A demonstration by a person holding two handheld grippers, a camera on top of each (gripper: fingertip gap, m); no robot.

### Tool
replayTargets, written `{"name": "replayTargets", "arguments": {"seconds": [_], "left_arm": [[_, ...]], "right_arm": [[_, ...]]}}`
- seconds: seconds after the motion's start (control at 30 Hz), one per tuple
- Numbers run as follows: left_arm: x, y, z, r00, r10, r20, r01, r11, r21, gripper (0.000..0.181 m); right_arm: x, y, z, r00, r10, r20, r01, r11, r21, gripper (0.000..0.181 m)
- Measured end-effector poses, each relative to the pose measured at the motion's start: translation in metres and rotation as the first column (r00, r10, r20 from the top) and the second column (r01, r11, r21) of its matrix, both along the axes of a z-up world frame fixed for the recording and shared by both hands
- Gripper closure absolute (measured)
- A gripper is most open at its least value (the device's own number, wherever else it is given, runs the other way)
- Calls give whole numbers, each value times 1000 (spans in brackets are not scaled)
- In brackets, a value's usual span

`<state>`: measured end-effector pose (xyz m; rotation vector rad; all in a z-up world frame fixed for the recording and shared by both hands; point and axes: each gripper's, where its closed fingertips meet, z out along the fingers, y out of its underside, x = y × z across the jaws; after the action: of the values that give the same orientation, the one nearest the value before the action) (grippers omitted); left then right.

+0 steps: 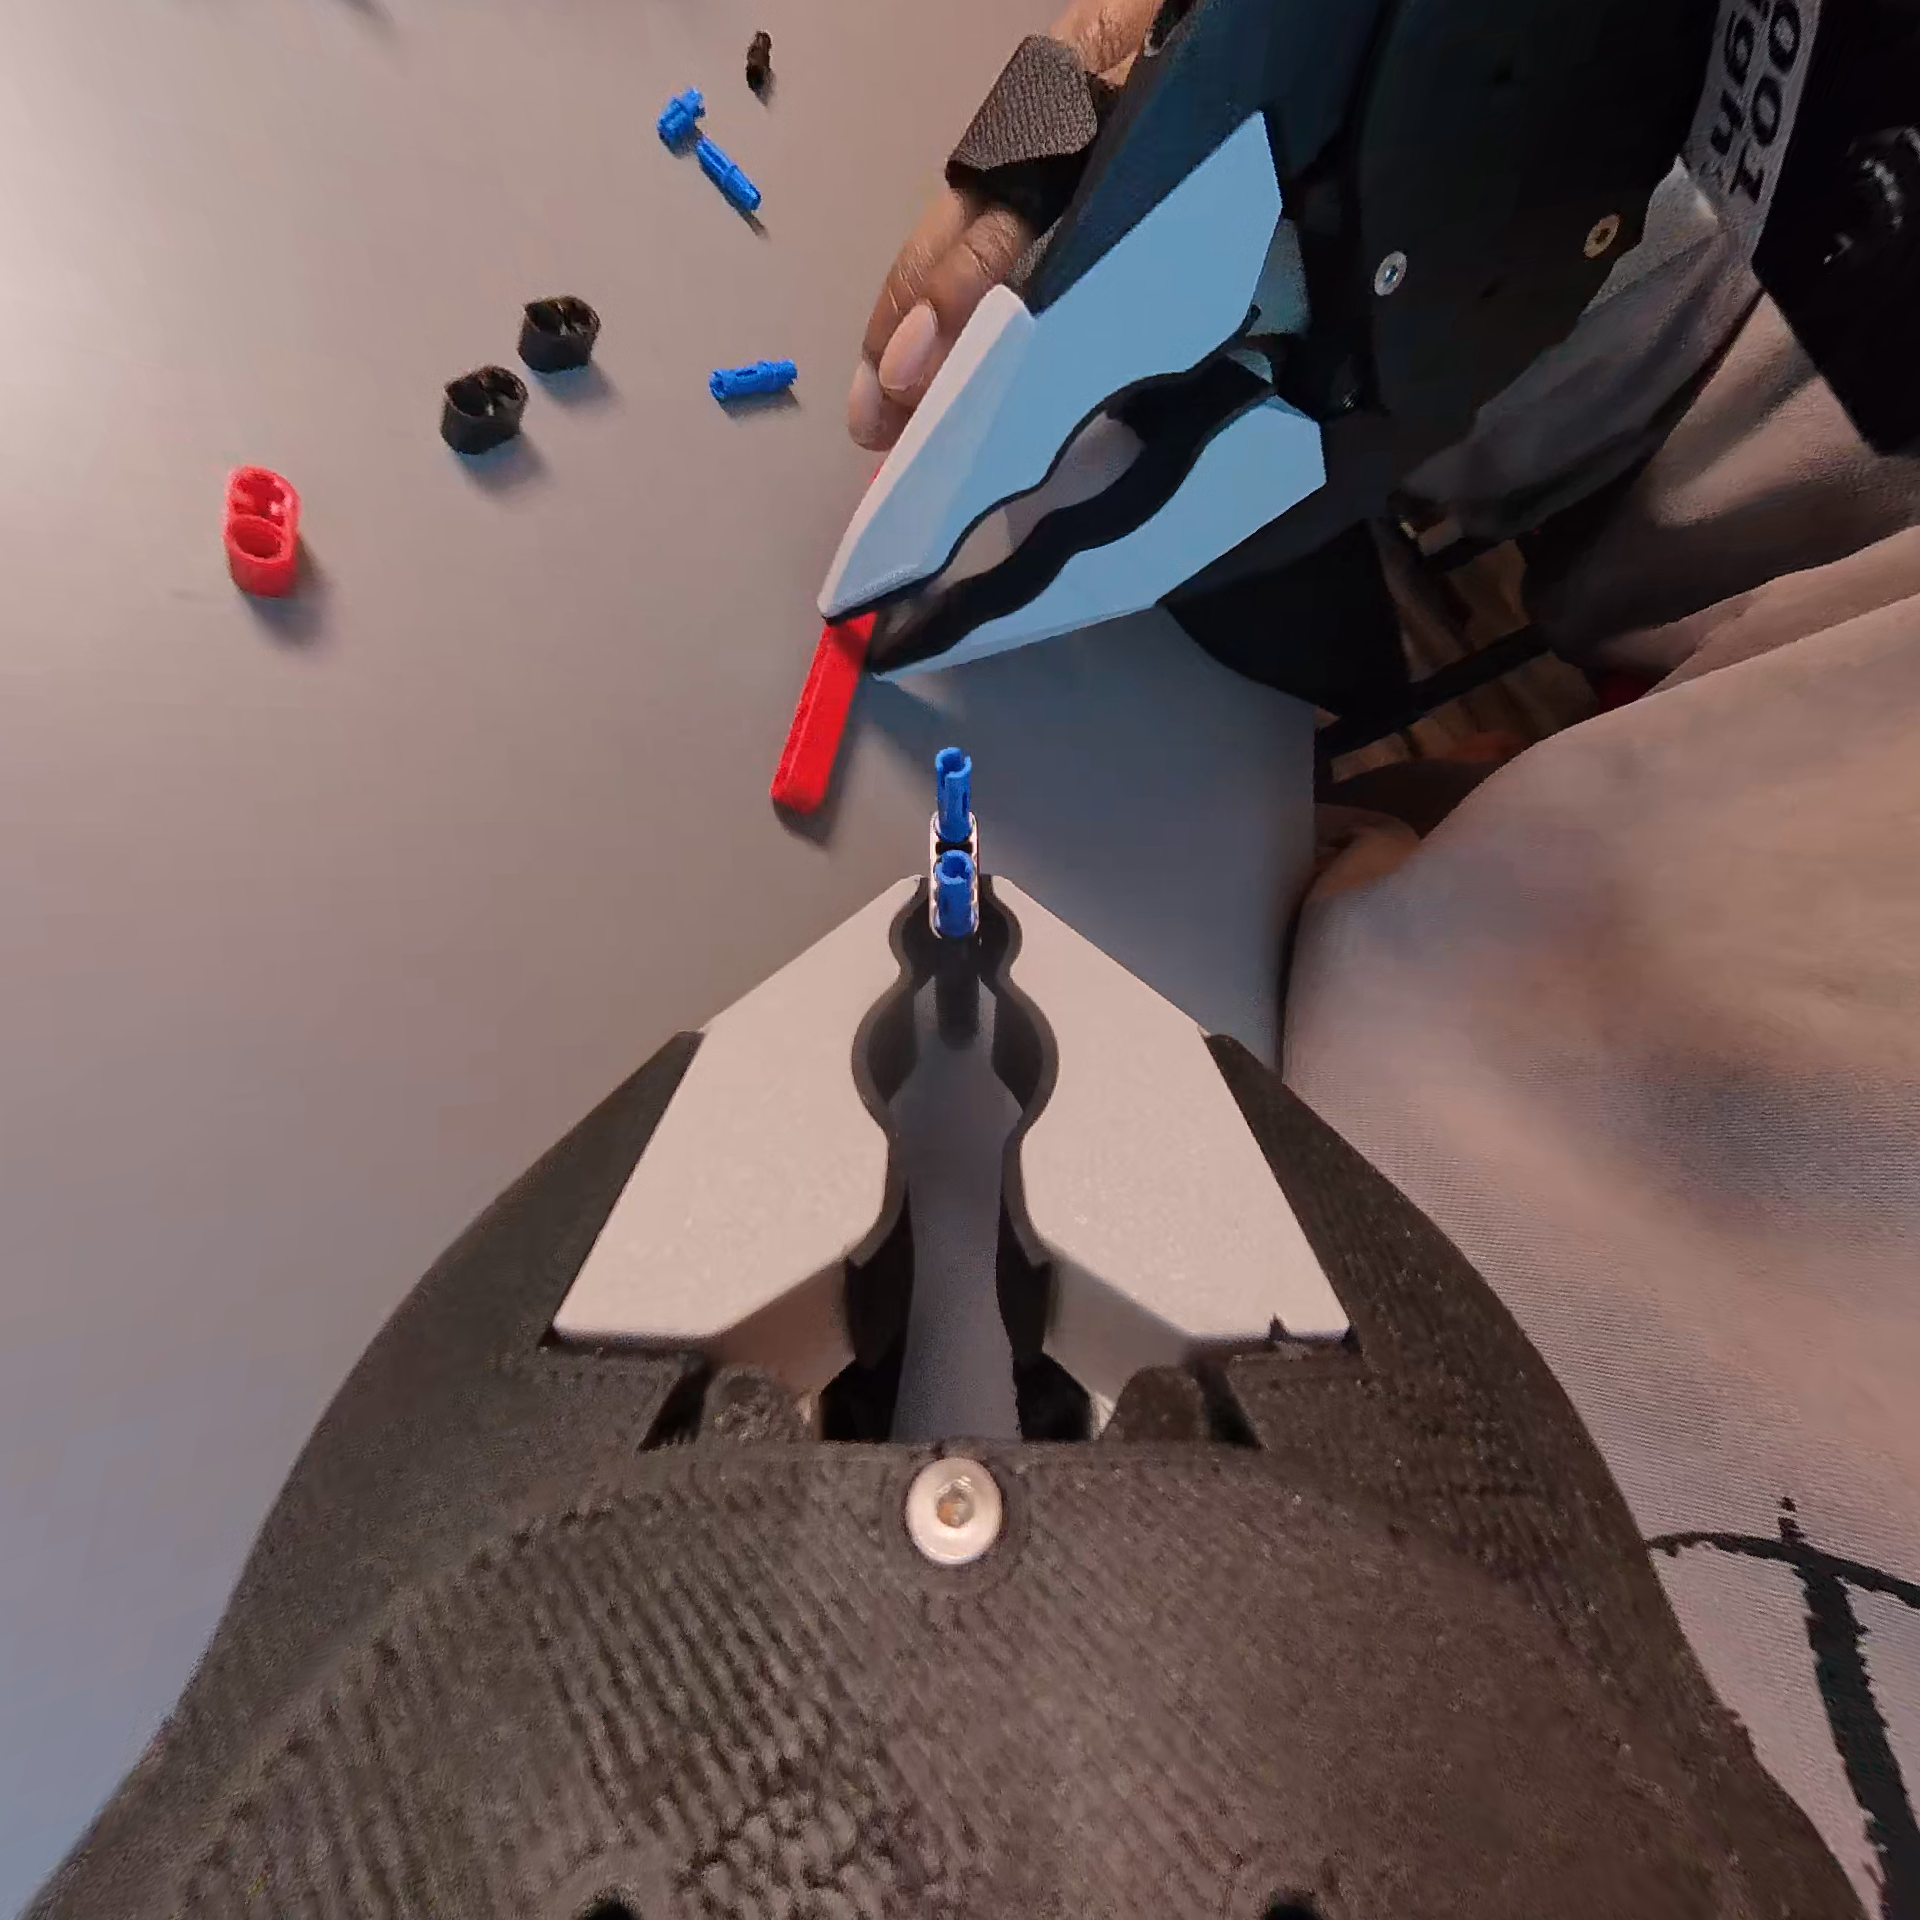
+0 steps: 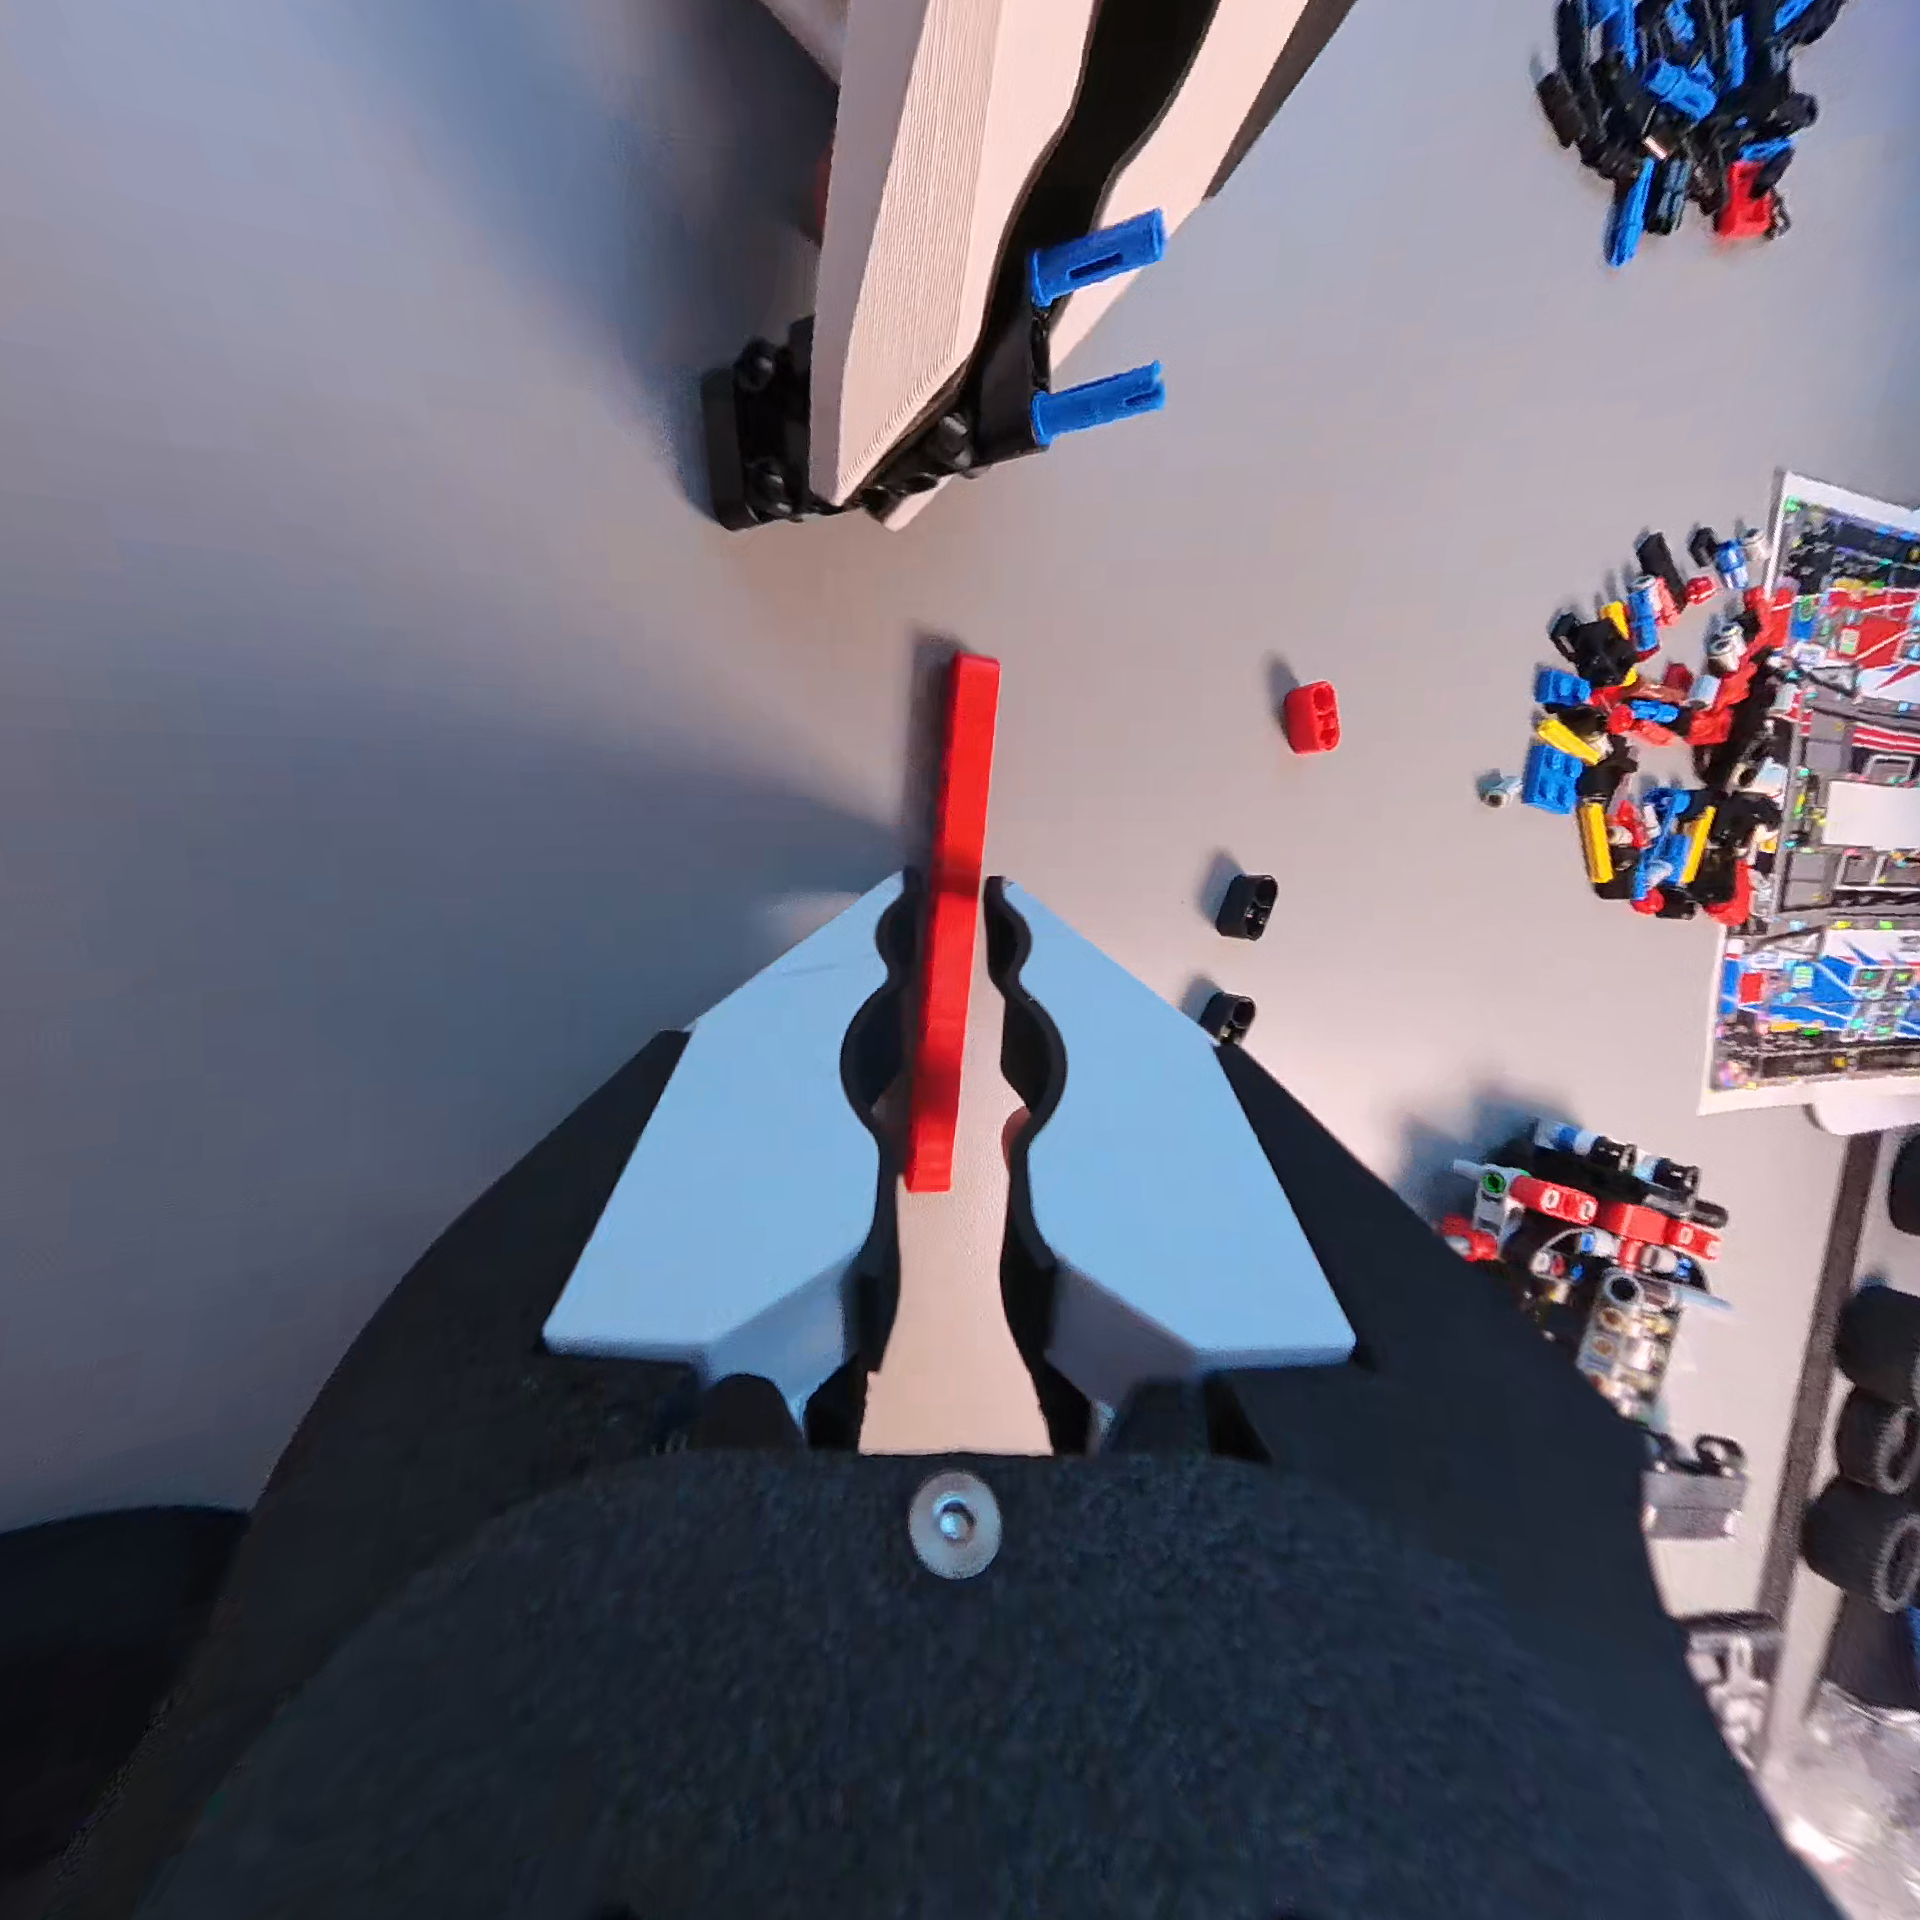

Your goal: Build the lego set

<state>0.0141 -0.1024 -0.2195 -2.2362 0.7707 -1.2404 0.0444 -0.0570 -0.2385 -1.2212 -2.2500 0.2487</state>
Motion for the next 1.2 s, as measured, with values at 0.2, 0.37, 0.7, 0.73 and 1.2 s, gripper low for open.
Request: {"name": "replayTargets", "arguments": {"seconds": [0.2, 0.37, 0.7, 0.73, 1.2], "left_arm": [[0, 4, 10, 996, -23, -85, 40, 978, 204, 176], [10, -4, 11, 986, -80, -148, 120, 951, 286, 176], [2, 5, 40, 999, -44, 22, 32, 926, 376, 176], [2, 5, 41, 998, -42, 42, 25, 934, 356, 176], [-29, 18, 12, 993, 64, -95, -33, 954, 299, 176]], "right_arm": [[-33, -24, 54, 959, -144, -246, 22, 898, -439, 159], [-53, -46, 65, 955, -176, -241, -39, 727, -685, 178], [-43, -30, 90, 882, -310, -354, -112, 594, -797, 180], [-42, -30, 91, 881, -310, -358, -110, 600, -792, 180], [4, 5, 4, 973, -44, 225, 138, 897, -421, 163]]}}
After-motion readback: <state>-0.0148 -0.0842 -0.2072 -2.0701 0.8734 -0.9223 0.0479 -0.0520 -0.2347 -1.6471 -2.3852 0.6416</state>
